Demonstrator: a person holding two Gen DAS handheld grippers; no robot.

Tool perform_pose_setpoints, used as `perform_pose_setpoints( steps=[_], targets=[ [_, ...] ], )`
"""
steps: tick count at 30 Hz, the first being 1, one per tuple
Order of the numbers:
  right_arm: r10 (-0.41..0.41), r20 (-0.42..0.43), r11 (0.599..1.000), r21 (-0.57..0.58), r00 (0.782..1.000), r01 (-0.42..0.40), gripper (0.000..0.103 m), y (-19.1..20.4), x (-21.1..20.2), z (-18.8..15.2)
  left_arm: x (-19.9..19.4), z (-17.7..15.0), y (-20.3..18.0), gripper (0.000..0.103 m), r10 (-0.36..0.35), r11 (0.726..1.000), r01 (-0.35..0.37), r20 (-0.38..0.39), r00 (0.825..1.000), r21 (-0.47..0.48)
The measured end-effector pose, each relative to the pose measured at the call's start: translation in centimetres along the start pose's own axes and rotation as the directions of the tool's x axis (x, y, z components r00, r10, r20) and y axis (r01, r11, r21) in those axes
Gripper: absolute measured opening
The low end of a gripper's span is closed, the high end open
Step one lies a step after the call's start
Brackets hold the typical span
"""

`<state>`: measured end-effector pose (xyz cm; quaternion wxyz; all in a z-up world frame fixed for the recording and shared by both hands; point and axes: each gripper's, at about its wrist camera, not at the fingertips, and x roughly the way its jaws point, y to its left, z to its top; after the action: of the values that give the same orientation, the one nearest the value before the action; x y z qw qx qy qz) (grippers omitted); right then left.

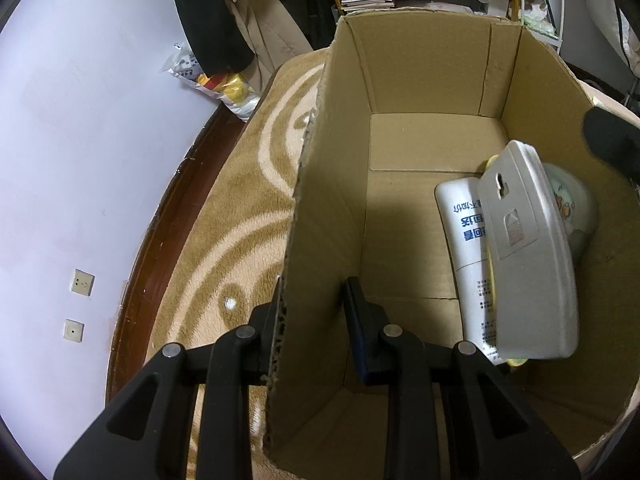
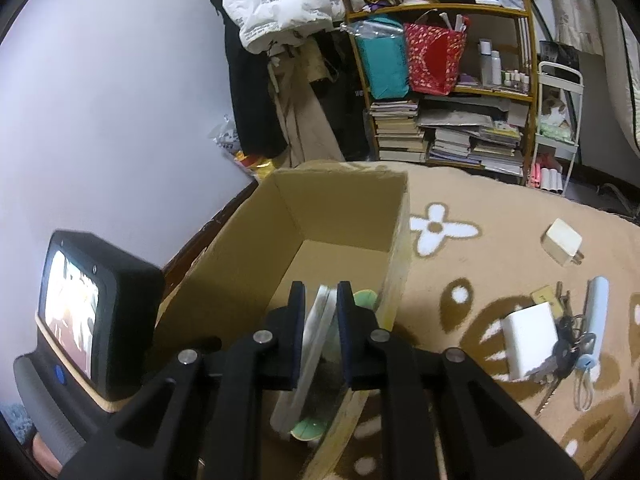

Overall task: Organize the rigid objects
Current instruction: 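Carry the white device into the box and release it beside the container, then return the right tool to the rug and grasp the light-blue power bank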

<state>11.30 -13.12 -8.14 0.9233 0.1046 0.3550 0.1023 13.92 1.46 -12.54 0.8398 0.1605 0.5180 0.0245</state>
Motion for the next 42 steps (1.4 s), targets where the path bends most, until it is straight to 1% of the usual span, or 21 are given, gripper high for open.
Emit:
perform_pose_setpoints(
  steps=[2,4,5,6,9,10,11,12,13,14,15,16,18,20,25,27,33,35,38,40,42],
  targets=[
    [-0.008,0.016,1.000,0.009,1.000,0.008,0.019,-0.4,-0.7,0.4,0.0,0.0,0.0,0.026,-0.001,1.000,0.001,-0.001,1.000,-0.002],
    [-0.028,0.028,1.000,0.015,0.999,0.028,0.029,-1.0,-1.2,0.8,0.0,0.0,0.0,0.026,-0.003,1.000,0.003,-0.001,1.000,-0.009],
    [-0.040,0.036,0.999,0.020,0.999,0.039,0.040,-1.3,-1.6,0.9,0.0,0.0,0.0,0.026,-0.002,1.000,0.002,0.000,1.000,-0.008],
    [-0.057,0.051,0.998,0.024,0.997,0.056,0.048,-1.8,-2.0,1.1,0.0,-0.1,0.0,0.026,-0.002,1.000,0.002,0.000,1.000,-0.008],
    [-0.115,0.078,0.993,0.028,0.990,0.113,0.058,-3.0,-2.8,1.9,0.0,-0.1,0.0,0.026,0.000,1.000,0.000,0.000,1.000,-0.006],
    [-0.134,0.080,0.991,0.029,0.988,0.132,0.060,-3.6,-2.9,2.0,-0.1,-0.1,0.0,0.026,0.001,1.000,-0.001,0.001,1.000,-0.005],
    [-0.153,0.079,0.988,0.033,0.985,0.151,0.065,-4.2,-3.0,2.3,-0.1,-0.1,0.1,0.026,0.002,1.000,-0.002,0.001,1.000,-0.004],
    [-0.173,0.078,0.985,0.037,0.982,0.170,0.074,-4.8,-3.2,2.4,-0.1,-0.1,0.1,0.026,0.001,1.000,-0.001,0.001,1.000,-0.005],
    [-0.211,0.075,0.977,0.041,0.975,0.208,0.080,-5.6,-3.2,2.5,-0.1,-0.1,0.1,0.026,0.000,1.000,0.000,0.000,1.000,-0.006],
    [-0.229,0.073,0.973,0.047,0.971,0.226,0.093,-6.1,-3.2,2.6,-0.1,-0.1,0.1,0.026,-0.001,1.000,0.001,0.000,1.000,-0.007],
    [-0.241,0.072,0.970,0.060,0.968,0.237,0.100,-6.8,-3.2,2.6,-0.2,-0.1,0.1,0.026,-0.001,1.000,0.001,0.000,1.000,-0.007],
    [-0.245,0.073,0.967,0.088,0.967,0.238,0.102,-7.8,-3.4,2.6,-0.2,-0.1,0.1,0.026,-0.002,1.000,0.002,-0.001,1.000,-0.009],
    [-0.260,0.067,0.959,0.137,0.963,0.249,0.103,-9.6,-3.5,2.6,-0.2,-0.1,0.1,0.026,0.000,1.000,0.000,0.000,1.000,-0.005],
    [-0.276,0.055,0.951,0.162,0.960,0.264,0.103,-11.0,-3.5,2.4,-0.2,-0.1,0.2,0.026,0.000,1.000,-0.001,-0.002,1.000,-0.007],
    [-0.346,0.016,0.915,0.227,0.938,0.334,0.103,-14.9,-3.4,1.3,-0.2,0.0,0.2,0.026,-0.007,1.000,0.007,-0.004,1.000,-0.013],
    [-0.377,0.001,0.897,0.249,0.926,0.365,0.103,-16.4,-3.3,0.9,-0.3,0.0,0.1,0.026,-0.005,1.000,0.005,-0.004,1.000,-0.011],
    [-0.429,-0.025,0.853,0.320,0.903,0.413,0.103,-19.6,-3.5,0.4,-0.3,0.1,0.1,0.026,-0.005,1.000,0.005,-0.005,1.000,-0.010],
    [-0.438,-0.037,0.843,0.329,0.898,0.424,0.102,-20.4,-3.5,0.1,-0.3,0.1,0.1,0.026,-0.005,1.000,0.005,-0.004,1.000,-0.009],
    [-0.453,-0.061,0.828,0.342,0.890,0.445,0.093,-21.1,-3.3,-0.4,-0.3,0.1,0.1,0.026,-0.005,1.000,0.005,-0.004,1.000,-0.010],
    [-0.451,-0.079,0.819,0.360,0.889,0.447,0.088,-21.9,-3.2,-0.8,-0.3,0.1,0.1,0.026,-0.005,1.000,0.005,-0.004,1.000,-0.010],
    [-0.449,-0.093,0.810,0.378,0.889,0.449,0.081,-22.6,-3.1,-1.2,-0.3,0.1,0.1,0.026,-0.004,1.000,0.004,-0.004,1.000,-0.009]
  ],
)
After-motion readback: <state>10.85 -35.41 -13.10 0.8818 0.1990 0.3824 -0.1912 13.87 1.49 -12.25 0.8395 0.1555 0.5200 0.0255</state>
